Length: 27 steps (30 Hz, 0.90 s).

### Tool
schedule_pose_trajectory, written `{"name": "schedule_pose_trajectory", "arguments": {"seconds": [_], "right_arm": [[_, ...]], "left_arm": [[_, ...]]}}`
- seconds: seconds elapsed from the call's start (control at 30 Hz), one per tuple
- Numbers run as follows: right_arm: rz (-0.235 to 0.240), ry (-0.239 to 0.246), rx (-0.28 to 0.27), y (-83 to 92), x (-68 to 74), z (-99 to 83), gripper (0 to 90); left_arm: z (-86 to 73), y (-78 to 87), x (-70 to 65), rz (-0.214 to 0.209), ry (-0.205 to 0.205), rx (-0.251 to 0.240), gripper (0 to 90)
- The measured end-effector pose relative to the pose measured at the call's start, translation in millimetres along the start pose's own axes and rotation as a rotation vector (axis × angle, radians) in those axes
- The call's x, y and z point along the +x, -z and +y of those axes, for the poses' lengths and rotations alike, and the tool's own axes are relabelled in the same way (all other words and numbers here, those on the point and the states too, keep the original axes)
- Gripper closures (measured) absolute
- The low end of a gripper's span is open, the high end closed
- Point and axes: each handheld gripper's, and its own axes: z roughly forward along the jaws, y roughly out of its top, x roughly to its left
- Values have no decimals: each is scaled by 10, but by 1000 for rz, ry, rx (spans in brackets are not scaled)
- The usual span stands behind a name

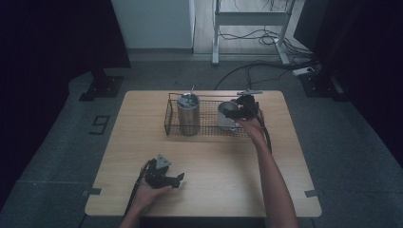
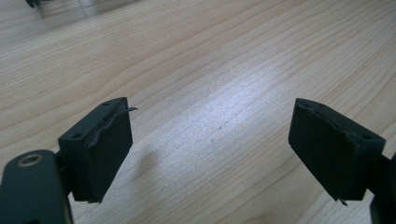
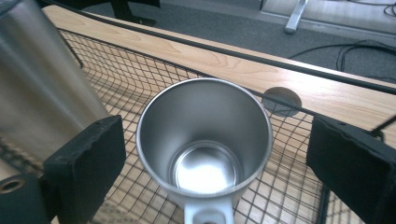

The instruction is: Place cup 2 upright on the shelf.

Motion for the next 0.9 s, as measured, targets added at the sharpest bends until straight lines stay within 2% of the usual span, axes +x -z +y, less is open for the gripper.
{"name": "schedule_pose_trajectory", "arguments": {"seconds": [0.13, 0.37, 0.43, 0.5, 0.53, 0.6, 0.63, 0.73, 0.77, 0.8, 0.9], "right_arm": [[22, -1, -29, 152, -19, -69, 97], [45, 13, -27, 370, -16, -238, 130], [49, 14, -52, 433, -6, -310, 130], [55, 11, -51, 455, -4, -340, 131], [55, 15, -61, 511, 6, -415, 130], [58, 13, -58, 525, 8, -435, 131], [56, 15, -82, 589, 16, -509, 136], [50, 12, -92, 644, 17, -570, 144], [36, 12, -109, 696, 11, -645, 153], [36, 12, -109, 696, 11, -645, 153], [42, 5, -112, 763, -13, -795, 160]], "left_arm": [[-2, -7, 1, 3, -3, 4, 139], [-2, -8, 0, 9, -5, 6, 140], [-3, -13, -4, 11, -6, 8, 139], [-5, -17, -8, 12, -8, 10, 139], [-6, -21, -11, 12, -9, 11, 139], [-7, -25, -17, 13, -10, 12, 139], [-7, -29, -23, 12, -11, 12, 139], [-8, -33, -27, 13, -13, 15, 139], [-10, -38, -28, 14, -15, 18, 139], [-10, -38, -28, 14, -15, 18, 139], [-13, -46, -35, 14, -18, 20, 139]]}}
